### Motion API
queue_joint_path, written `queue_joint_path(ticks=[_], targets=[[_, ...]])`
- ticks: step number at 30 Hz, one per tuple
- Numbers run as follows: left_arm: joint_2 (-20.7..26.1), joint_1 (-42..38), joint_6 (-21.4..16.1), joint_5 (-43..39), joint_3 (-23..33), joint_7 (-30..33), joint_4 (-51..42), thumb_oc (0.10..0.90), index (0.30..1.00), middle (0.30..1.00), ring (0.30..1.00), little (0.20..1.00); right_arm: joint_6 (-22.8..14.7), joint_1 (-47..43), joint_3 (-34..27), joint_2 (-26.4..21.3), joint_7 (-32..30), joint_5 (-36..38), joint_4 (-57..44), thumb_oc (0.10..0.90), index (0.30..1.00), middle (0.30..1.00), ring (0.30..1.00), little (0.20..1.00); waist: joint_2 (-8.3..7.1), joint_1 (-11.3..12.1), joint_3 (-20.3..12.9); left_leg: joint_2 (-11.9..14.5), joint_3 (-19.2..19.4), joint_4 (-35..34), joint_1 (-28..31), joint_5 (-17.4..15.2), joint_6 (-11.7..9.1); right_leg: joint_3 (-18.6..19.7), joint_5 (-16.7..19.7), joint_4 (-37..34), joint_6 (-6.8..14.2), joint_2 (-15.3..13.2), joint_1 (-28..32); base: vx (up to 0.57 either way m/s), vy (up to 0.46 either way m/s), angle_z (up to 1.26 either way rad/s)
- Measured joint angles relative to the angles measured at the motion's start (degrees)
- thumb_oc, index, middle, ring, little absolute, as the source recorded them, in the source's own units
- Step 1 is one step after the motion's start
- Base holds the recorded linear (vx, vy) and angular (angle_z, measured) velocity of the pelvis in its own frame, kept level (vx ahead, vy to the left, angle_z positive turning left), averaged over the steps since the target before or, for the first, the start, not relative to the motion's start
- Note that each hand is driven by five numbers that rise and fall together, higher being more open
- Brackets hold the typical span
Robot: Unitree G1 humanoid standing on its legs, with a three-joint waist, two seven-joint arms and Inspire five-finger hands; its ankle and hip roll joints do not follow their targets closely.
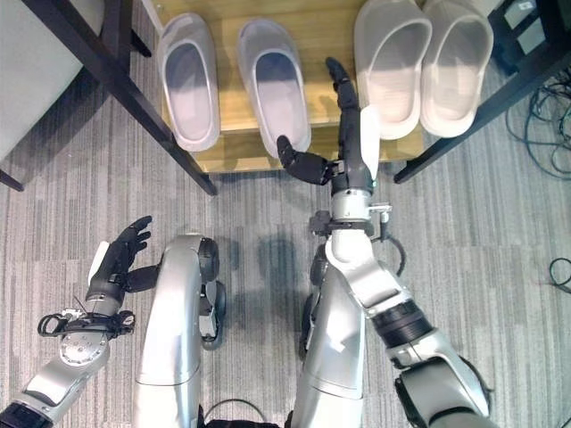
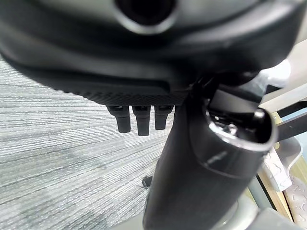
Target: Arrange the slippers neatly on the shoe rack.
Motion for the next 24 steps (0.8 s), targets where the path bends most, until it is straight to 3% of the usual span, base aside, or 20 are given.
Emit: queue_joint_path(ticks=[12,24], targets=[[0.0,0.0,0.0,0.0,-0.6,0.2,-0.2,0.8,0.9,0.9,0.9,0.9,0.0,-0.7,-0.1,4.0,-1.3,0.0,4.1,0.8,0.9,0.9,0.9,0.9,0.99,0.2,0.0,0.0,0.0,0.0,0.1,0.0,0.0,0.0,0.0,0.0,0.0,0.1,0.0,0.0,0.0,0.0],[0.0,0.0,-0.3,-0.1,-1.0,0.0,-0.2,0.8,0.9,0.9,0.9,0.9,-0.2,-1.9,-0.1,3.9,-2.9,0.3,5.7,0.8,0.9,0.9,0.9,0.9,1.07,0.8,0.0,0.0,-0.3,-0.3,0.3,-0.4,-0.8,-0.1,-0.1,0.0,-0.1,0.3,0.0,0.0,0.0,0.0]])
